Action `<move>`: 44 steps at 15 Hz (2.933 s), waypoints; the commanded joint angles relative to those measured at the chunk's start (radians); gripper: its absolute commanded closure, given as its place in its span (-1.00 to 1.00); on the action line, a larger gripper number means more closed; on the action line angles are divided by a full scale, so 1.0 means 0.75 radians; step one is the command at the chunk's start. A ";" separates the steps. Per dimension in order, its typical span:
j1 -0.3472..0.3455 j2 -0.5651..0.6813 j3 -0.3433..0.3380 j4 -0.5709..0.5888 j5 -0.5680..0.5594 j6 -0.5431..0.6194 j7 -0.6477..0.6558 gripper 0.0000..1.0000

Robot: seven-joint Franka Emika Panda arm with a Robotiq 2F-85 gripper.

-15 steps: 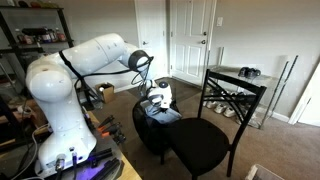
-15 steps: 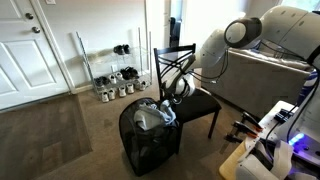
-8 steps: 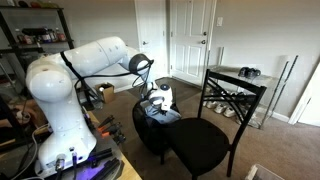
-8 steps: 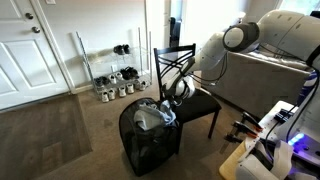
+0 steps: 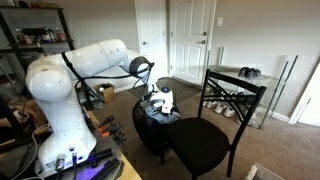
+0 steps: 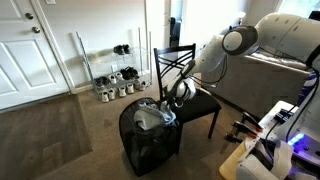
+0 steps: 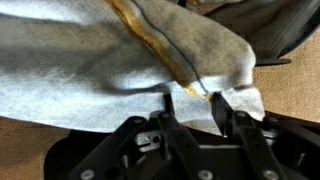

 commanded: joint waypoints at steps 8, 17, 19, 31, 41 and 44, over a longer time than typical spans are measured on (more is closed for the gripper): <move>-0.169 -0.131 0.160 -0.313 -0.012 0.484 -0.029 1.00; -0.097 -0.125 0.054 -0.219 0.000 0.350 -0.027 -0.03; -0.079 -0.123 0.019 -0.183 -0.001 0.297 -0.034 -0.28; 0.009 0.016 -0.075 0.148 -0.069 -0.270 -0.092 -1.00; 0.040 0.129 -0.146 0.393 -0.067 -0.450 -0.057 -1.00; 0.042 0.166 -0.183 0.467 -0.080 -0.534 -0.031 -1.00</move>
